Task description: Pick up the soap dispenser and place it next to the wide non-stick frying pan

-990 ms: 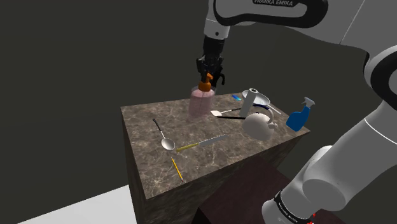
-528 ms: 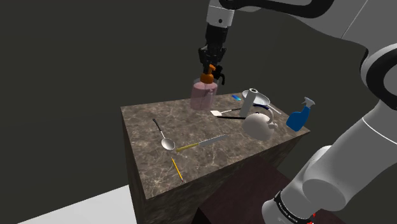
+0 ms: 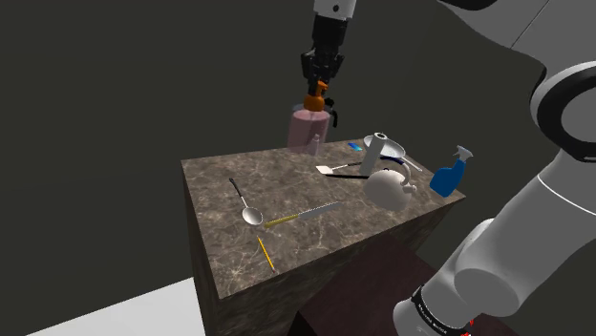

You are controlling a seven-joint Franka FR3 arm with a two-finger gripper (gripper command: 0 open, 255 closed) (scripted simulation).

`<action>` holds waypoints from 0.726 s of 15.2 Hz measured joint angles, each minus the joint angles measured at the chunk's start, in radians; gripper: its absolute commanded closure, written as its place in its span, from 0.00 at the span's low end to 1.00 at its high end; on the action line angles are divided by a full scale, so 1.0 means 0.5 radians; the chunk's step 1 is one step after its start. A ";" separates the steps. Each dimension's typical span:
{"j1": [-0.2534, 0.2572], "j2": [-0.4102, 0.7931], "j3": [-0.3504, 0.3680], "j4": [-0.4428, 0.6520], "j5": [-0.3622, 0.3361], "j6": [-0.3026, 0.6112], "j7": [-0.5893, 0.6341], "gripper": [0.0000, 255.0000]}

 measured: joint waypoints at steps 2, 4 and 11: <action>0.002 0.038 0.002 0.101 -0.005 -0.063 0.002 1.00; -0.026 -0.004 -0.027 0.045 -0.002 -0.048 -0.054 1.00; -0.173 -0.205 -0.203 -0.307 -0.012 0.111 -0.371 1.00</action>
